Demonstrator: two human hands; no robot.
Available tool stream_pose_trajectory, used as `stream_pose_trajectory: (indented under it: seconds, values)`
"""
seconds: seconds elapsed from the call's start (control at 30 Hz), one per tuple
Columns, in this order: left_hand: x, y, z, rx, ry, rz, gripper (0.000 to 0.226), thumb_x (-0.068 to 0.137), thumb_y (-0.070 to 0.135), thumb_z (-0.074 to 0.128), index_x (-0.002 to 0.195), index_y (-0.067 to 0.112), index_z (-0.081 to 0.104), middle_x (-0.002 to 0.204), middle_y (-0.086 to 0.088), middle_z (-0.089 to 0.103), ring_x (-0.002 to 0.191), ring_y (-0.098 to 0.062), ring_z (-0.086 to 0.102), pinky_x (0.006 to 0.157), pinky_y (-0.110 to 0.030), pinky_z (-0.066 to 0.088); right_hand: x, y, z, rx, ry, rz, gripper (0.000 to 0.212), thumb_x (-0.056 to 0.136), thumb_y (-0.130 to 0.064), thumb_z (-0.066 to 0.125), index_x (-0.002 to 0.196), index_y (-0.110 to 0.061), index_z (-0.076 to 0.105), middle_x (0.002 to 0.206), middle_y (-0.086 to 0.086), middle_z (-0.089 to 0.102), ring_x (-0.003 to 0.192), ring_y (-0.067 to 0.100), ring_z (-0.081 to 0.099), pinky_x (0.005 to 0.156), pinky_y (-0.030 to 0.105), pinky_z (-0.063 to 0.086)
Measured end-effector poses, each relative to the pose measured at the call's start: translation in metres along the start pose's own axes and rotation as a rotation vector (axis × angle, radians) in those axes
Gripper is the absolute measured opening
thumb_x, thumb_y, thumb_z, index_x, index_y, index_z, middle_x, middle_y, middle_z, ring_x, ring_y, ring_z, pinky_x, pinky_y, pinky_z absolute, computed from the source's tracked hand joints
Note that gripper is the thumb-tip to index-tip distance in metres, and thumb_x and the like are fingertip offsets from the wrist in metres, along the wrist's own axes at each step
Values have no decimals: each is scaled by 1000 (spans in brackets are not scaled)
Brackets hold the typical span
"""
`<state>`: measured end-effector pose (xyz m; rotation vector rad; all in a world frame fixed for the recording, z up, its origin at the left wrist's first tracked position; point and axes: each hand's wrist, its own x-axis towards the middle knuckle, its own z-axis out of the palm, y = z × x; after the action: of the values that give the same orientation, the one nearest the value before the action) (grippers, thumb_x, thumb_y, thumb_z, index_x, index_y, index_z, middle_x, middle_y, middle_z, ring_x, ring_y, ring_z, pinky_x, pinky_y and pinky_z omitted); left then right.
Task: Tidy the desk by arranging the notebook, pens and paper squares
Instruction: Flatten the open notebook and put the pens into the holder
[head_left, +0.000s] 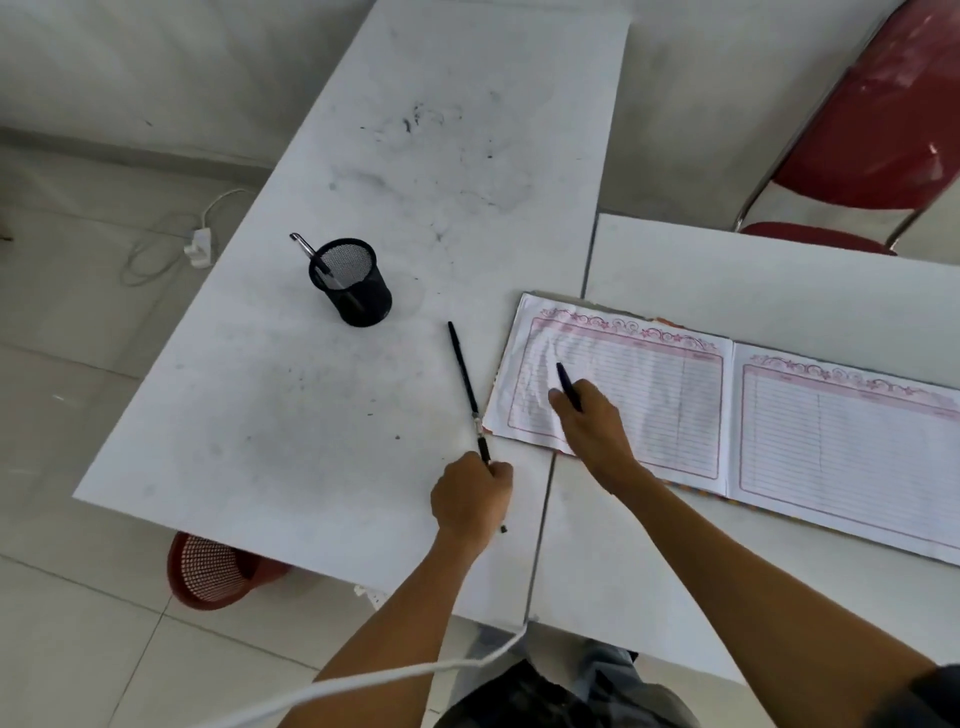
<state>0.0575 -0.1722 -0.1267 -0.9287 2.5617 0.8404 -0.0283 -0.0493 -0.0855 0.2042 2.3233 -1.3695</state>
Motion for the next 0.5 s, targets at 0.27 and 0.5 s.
stream_pose_trajectory:
  seconds: [0.27, 0.5]
  values:
    - [52, -11, -60, -304, 224, 124, 19, 94, 20, 43, 89, 5, 54, 79, -12, 64, 68, -33, 58, 57, -34, 41, 37, -22, 49, -96, -177, 20, 21, 94, -27, 45, 80, -12, 45, 68, 3, 52, 56, 17, 47, 51, 27, 39]
    - [96, -9, -86, -391, 236, 236, 29, 95, 28, 49, 72, 10, 52, 66, -4, 51, 67, -24, 50, 59, -32, 37, 69, -40, 86, -243, -151, -1, 27, 85, -34, 60, 92, -12, 47, 83, 4, 57, 73, 22, 54, 61, 30, 39]
